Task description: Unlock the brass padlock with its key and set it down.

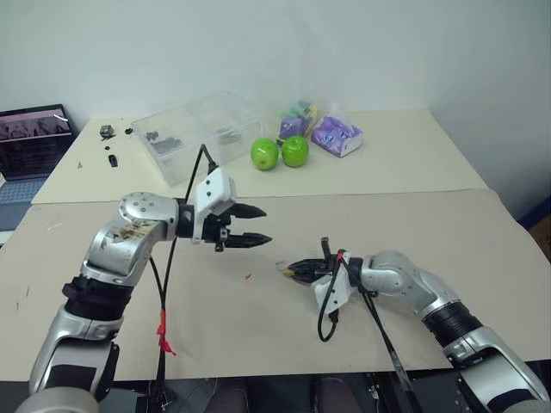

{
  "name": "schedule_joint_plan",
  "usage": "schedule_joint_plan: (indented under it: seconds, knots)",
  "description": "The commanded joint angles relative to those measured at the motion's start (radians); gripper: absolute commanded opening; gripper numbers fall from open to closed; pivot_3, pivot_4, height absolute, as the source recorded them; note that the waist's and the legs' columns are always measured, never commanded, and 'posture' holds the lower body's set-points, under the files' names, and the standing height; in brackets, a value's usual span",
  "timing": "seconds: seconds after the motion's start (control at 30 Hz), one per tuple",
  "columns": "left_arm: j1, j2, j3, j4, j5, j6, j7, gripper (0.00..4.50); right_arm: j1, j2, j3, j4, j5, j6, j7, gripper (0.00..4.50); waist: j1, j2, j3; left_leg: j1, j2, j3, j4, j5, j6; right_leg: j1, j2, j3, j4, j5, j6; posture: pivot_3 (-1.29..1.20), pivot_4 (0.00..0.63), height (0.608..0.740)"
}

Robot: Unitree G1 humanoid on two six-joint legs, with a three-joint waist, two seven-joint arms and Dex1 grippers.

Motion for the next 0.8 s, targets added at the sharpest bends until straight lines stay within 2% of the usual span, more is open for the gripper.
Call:
schedule_joint_plan:
  seconds: [0.03, 0.23, 0.33, 0.37, 0.47, 0.6, 0.67, 0.77, 0.8]
  knots:
    - [-0.033, -0.007, 0.001, -0.005, -0.001, -0.023, -0.005, 2.95, -0.023, -0.040, -0.024, 0.002, 0.006, -0.036, -0.018, 2.34, 0.000, 0.000, 0.000, 0.000, 0.000, 0.000, 0.000, 0.000, 0.000, 0.000, 0.000, 0.000, 0.000, 0.000, 0.000, 0.00, 0.150, 0.740]
    - [-0.045, -0.017, -0.010, 0.005, -0.003, -0.027, -0.019, 2.95, 0.025, -0.202, -0.082, -0.018, 0.111, -0.048, 0.037, 4.46, 0.008, 0.000, 0.000, 0.000, 0.000, 0.000, 0.000, -0.001, 0.001, 0.002, 0.000, 0.000, -0.001, 0.000, 0.000, 0.00, 0.150, 0.740]
    - [-0.046, -0.018, -0.013, 0.009, -0.006, -0.029, -0.028, 2.95, 0.068, -0.281, -0.102, -0.044, 0.206, -0.036, 0.099, 4.46, 0.014, 0.000, 0.000, 0.000, 0.000, 0.000, 0.000, -0.001, 0.002, 0.004, 0.000, 0.000, -0.003, 0.000, 0.000, 0.00, 0.150, 0.740]
    - [-0.045, -0.020, -0.014, 0.009, -0.007, -0.029, -0.029, 2.95, 0.090, -0.298, -0.113, -0.072, 0.284, 0.012, 0.148, 4.46, 0.013, 0.000, 0.000, 0.000, 0.000, 0.000, 0.000, -0.002, 0.003, 0.004, 0.000, 0.000, -0.003, 0.000, 0.000, 0.00, 0.150, 0.740]
    - [-0.032, -0.029, -0.016, 0.004, -0.010, -0.028, -0.026, 2.95, 0.167, -0.331, -0.171, -0.229, 0.628, 0.380, 0.334, 4.46, 0.008, 0.000, 0.000, 0.000, 0.000, 0.000, 0.001, -0.003, 0.004, 0.005, 0.000, 0.001, -0.003, 0.000, 0.000, 0.00, 0.150, 0.740]
    - [-0.002, -0.042, -0.016, -0.019, -0.023, -0.007, -0.014, 2.95, 0.199, -0.390, -0.248, -0.476, 0.928, 0.848, 0.429, 4.46, -0.001, 0.002, 0.000, 0.000, 0.000, 0.000, 0.002, -0.004, 0.007, 0.006, 0.001, 0.004, -0.002, 0.000, -0.001, 0.00, 0.150, 0.740]
    - [0.015, -0.051, -0.010, -0.027, -0.022, 0.002, 0.009, 3.43, 0.174, -0.403, -0.285, -0.565, 1.022, 1.010, 0.430, 4.50, 0.001, 0.002, 0.000, 0.001, 0.001, 0.000, 0.004, -0.006, 0.010, 0.006, 0.002, 0.004, -0.002, 0.000, -0.001, 0.00, 0.150, 0.740]
    - [0.046, -0.048, -0.001, -0.059, -0.037, 0.027, 0.028, 4.42, 0.122, -0.380, -0.344, -0.673, 1.133, 1.204, 0.366, 4.50, 0.003, 0.002, 0.000, 0.001, 0.001, 0.000, 0.004, -0.007, 0.012, 0.006, 0.002, 0.004, -0.002, 0.000, -0.001, 0.00, 0.150, 0.740]
    - [0.056, -0.046, 0.006, -0.073, -0.044, 0.036, 0.036, 4.42, 0.112, -0.375, -0.368, -0.701, 1.176, 1.267, 0.345, 4.50, 0.004, 0.002, 0.000, 0.001, 0.001, 0.000, 0.004, -0.007, 0.012, 0.005, 0.002, 0.004, -0.002, 0.000, -0.001, 0.00, 0.150, 0.740]
